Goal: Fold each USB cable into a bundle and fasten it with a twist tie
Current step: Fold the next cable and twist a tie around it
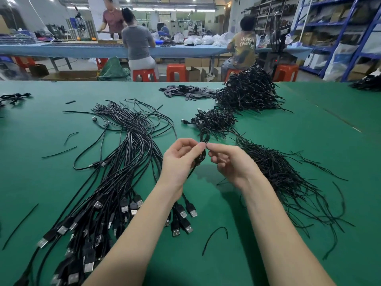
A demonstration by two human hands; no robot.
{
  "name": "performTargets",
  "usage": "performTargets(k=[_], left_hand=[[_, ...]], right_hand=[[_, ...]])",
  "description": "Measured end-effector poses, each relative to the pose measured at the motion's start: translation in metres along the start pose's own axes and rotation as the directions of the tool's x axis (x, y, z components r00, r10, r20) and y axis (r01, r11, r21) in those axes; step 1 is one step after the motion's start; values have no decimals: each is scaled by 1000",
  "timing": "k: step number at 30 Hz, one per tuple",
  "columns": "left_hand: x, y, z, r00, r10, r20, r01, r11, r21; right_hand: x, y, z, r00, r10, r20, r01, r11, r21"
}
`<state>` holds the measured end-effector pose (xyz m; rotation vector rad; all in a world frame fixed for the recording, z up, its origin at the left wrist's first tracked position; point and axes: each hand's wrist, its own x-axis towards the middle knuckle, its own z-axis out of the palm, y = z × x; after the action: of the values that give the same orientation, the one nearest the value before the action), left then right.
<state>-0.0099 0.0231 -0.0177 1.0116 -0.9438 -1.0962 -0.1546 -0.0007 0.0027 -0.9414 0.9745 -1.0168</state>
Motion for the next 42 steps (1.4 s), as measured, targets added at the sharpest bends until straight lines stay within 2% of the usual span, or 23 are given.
performTargets(k=[1, 3, 5, 7, 12, 16, 20, 23, 25, 27, 30, 32, 36, 39, 42], left_hand=[[-1, -1, 1, 999, 53, 0, -53, 998, 47], [-2, -2, 3, 995, 91, 52, -97, 986, 132], [-3, -4, 2, 993, 69, 98, -88, 974, 210], [-1, -7, 0, 996, 43, 76, -57, 978, 202], [28, -9, 13, 991, 53, -120, -27, 979, 204], [79, -2, 35, 983, 67, -171, -18, 961, 275], [131, -3, 49, 971, 96, -218, 2, 912, 409], [160, -9, 58, 954, 60, -295, 90, 879, 469], [171, -16, 62, 962, 13, -274, 152, 806, 573], [176, -22, 62, 976, -45, -212, 184, 689, 701], [175, -24, 59, 990, -54, -129, 136, 574, 807], [168, -20, 55, 995, 5, -98, 80, 546, 834], [137, -5, 39, 994, 85, -71, -7, 689, 725], [99, 3, 21, 998, 62, -5, -45, 784, 619], [58, 7, -2, 997, 46, 57, -70, 837, 542]], right_hand=[[2, 2, 1, 995, 98, 10, -98, 986, 135], [7, 6, 0, 987, 163, -5, -156, 951, 267], [9, 12, -1, 991, 113, -67, -95, 968, 233], [11, 19, 1, 991, 48, -126, -24, 982, 187], [13, 33, 13, 969, -116, -220, 119, 993, 0], [10, 39, 16, 960, -184, -212, 160, 979, -127], [9, 39, 15, 965, -186, -185, 166, 979, -121], [11, 38, 16, 970, -181, -165, 160, 978, -133], [13, 38, 16, 972, -180, -152, 159, 977, -141], [14, 38, 15, 972, -181, -148, 161, 977, -137], [16, 38, 12, 971, -186, -151, 169, 979, -119], [17, 38, 11, 970, -186, -156, 169, 979, -117], [16, 37, 11, 970, -183, -161, 161, 977, -142], [13, 36, 14, 967, -196, -161, 165, 969, -185], [9, 38, 18, 960, -231, -157, 181, 943, -279]])
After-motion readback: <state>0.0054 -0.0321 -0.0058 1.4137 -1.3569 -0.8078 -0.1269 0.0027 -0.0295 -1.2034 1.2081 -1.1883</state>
